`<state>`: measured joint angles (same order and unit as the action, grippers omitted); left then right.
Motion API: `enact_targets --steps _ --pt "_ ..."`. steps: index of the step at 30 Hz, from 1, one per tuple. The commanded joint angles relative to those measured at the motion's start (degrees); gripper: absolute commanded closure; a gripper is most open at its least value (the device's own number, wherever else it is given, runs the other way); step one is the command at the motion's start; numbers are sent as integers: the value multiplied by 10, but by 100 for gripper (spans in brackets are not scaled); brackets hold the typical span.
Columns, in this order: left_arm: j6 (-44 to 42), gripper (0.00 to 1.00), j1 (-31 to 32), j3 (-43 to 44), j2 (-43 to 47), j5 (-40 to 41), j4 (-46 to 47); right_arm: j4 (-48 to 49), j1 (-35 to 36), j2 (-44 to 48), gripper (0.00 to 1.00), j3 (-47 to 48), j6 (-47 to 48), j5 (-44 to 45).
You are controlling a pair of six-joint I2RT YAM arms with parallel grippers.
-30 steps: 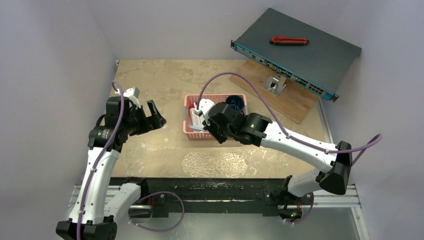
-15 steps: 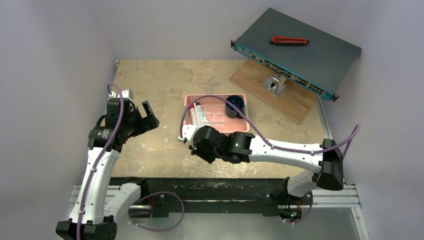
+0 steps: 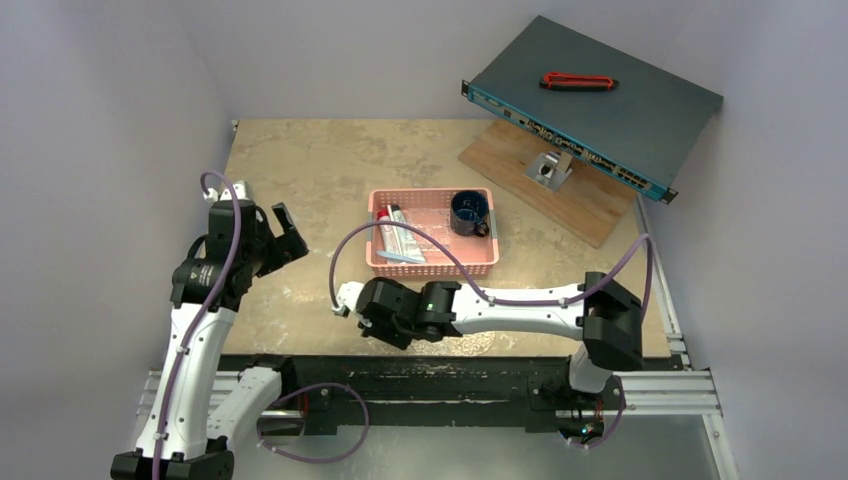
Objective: Prepare toiletry sets of a toothbrush and toothpaste on the tray
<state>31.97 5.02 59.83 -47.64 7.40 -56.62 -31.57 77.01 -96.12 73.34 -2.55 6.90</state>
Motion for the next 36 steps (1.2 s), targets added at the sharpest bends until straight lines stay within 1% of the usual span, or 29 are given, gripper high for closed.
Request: enact_targets --steps 1,18,31,33,36 --pt "8 2 3 22 6 20 1 43 6 -3 100 50 7 -9" --pt "6 2 2 22 7 22 1 55 9 -68 100 90 7 -31" --pt "4 2 2 21 5 15 4 63 10 -85 100 85 2 -9" --pt "3 2 3 20 5 15 4 62 9 -87 97 85 1 -8" --pt "3 2 3 20 5 14 5 60 9 -90 87 86 0 -7"
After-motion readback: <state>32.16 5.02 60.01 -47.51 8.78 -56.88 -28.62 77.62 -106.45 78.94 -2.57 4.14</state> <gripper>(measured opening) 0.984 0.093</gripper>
